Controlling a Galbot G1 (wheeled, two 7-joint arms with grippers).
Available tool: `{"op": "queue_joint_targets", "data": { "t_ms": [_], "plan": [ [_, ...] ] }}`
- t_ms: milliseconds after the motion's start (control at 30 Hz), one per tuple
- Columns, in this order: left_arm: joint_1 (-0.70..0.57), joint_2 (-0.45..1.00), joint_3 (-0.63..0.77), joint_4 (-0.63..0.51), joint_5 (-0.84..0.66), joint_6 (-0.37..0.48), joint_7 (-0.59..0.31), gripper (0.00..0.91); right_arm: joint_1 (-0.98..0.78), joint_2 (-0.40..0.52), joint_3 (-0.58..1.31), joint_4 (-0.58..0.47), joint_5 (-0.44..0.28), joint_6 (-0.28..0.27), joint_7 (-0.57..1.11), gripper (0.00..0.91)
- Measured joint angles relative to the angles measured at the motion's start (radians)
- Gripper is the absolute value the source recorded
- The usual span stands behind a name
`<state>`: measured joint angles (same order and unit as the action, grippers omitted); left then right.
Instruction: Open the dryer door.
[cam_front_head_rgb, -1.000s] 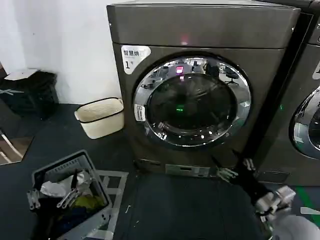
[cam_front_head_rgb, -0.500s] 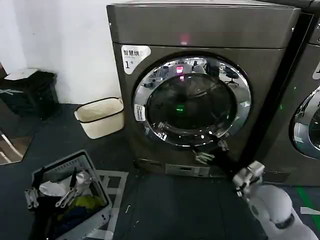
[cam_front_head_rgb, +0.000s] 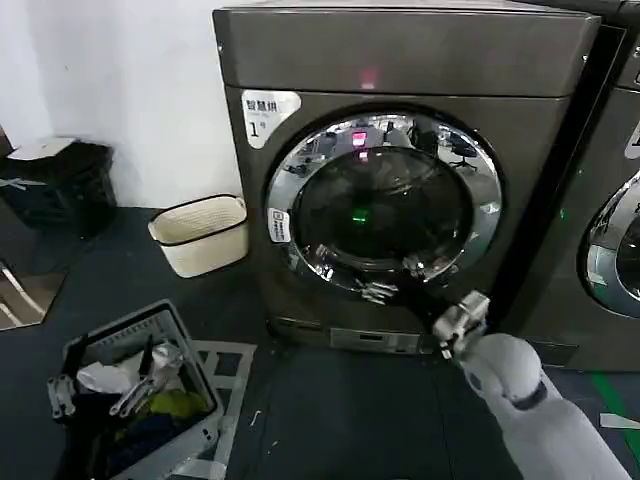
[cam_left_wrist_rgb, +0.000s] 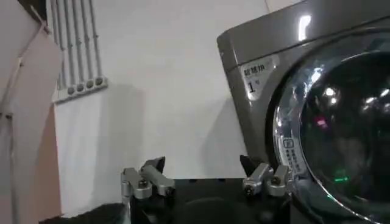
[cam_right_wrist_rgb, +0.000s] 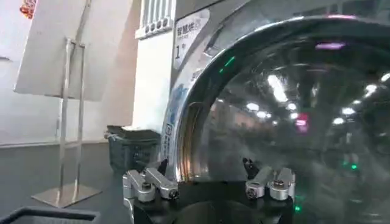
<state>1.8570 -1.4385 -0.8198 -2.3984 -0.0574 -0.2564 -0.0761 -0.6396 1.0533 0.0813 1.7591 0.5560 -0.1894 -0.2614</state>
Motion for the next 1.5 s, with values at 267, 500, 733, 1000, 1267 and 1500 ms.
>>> {"op": "queue_joint_targets", "data": {
  "t_ms": [267, 500, 733, 1000, 1267, 1500],
  "plan": [
    [0.001, -0.006, -0.001, -0.002, 0.008, -0.008, 0.005, 0.907, 0.060, 0.023, -0.044, -0.054, -0.003, 0.010, -0.009, 0.907],
    [-0.001, -0.011, -0.001, -0.002, 0.016, -0.012, 0.012, 0.907, 0.100, 0.044, -0.072, -0.099, -0.023, 0.022, -0.016, 0.907],
    [0.002, -0.013, -0.001, -0.004, 0.017, -0.013, 0.013, 0.907, 0.134, 0.063, -0.098, -0.136, -0.023, 0.025, -0.019, 0.907],
    [0.005, -0.014, -0.006, -0.009, 0.016, -0.015, 0.012, 0.907, 0.174, 0.087, -0.125, -0.170, -0.022, 0.027, -0.019, 0.907],
    [0.007, -0.016, -0.007, -0.011, 0.018, -0.019, 0.012, 0.907, 0.215, 0.118, -0.155, -0.214, -0.025, 0.032, -0.023, 0.907],
    [0.008, -0.015, -0.013, -0.011, 0.018, -0.023, 0.012, 0.907, 0.246, 0.148, -0.178, -0.256, -0.032, 0.039, -0.029, 0.907]
  ]
}}
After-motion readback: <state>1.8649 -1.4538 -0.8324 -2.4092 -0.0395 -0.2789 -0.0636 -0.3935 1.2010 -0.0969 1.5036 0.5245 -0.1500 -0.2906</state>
